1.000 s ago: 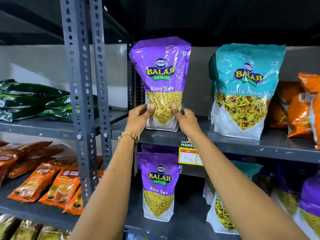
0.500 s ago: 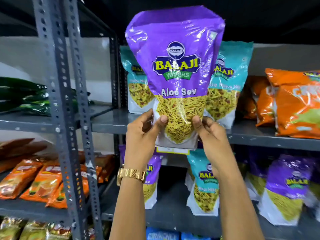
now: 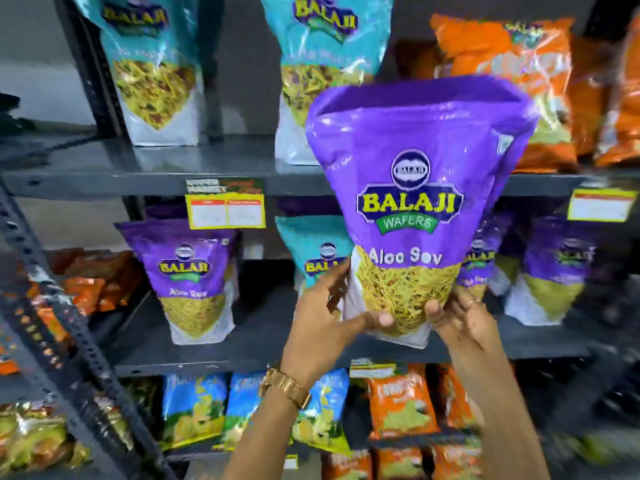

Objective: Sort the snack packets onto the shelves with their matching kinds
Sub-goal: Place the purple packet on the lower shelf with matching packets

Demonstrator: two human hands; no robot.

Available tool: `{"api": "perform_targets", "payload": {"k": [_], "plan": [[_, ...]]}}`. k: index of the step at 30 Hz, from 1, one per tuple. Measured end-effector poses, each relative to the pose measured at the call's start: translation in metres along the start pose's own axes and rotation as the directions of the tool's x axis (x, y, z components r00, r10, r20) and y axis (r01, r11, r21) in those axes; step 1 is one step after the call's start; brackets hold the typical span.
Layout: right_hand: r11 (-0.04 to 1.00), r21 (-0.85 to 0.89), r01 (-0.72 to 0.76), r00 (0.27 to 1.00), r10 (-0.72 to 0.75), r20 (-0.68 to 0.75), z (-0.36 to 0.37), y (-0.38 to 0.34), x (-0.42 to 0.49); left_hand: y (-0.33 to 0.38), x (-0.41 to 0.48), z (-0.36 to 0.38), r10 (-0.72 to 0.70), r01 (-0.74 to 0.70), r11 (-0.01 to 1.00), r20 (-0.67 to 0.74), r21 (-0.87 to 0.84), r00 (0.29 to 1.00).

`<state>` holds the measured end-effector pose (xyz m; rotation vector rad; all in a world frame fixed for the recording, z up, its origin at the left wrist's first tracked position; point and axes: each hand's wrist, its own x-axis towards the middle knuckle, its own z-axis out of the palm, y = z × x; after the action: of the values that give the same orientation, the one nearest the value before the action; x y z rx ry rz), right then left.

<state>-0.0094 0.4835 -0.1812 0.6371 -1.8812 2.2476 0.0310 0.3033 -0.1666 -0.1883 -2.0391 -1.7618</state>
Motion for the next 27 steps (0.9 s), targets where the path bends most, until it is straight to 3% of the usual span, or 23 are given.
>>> {"api": "perform_targets", "payload": {"k": [5, 9, 22, 27], "plan": [[0.984, 0.018, -0.175, 0.982, 0.175, -0.075, -0.044, 0.071, -0.008, -0.066, -0.001, 0.045, -0.146, 0.144, 0.989, 0.073, 0.038, 0.987], [0.972, 0.065, -0.227, 0.966, 0.234, -0.114, -0.065, 0.117, -0.01, -0.107, 0.014, 0.064, -0.22, 0.214, 0.975, 0.122, 0.059, 0.968], [0.96, -0.057, -0.275, 0.935, 0.253, -0.249, -0.063, 0.192, 0.043, -0.185, 0.081, 0.084, -0.375, 0.339, 0.923, 0.223, 0.183, 0.9], [0.96, -0.089, -0.267, 0.933, 0.234, -0.275, -0.055, 0.202, 0.062, -0.197, 0.094, 0.088, -0.363, 0.334, 0.924, 0.156, 0.187, 0.918]]}}
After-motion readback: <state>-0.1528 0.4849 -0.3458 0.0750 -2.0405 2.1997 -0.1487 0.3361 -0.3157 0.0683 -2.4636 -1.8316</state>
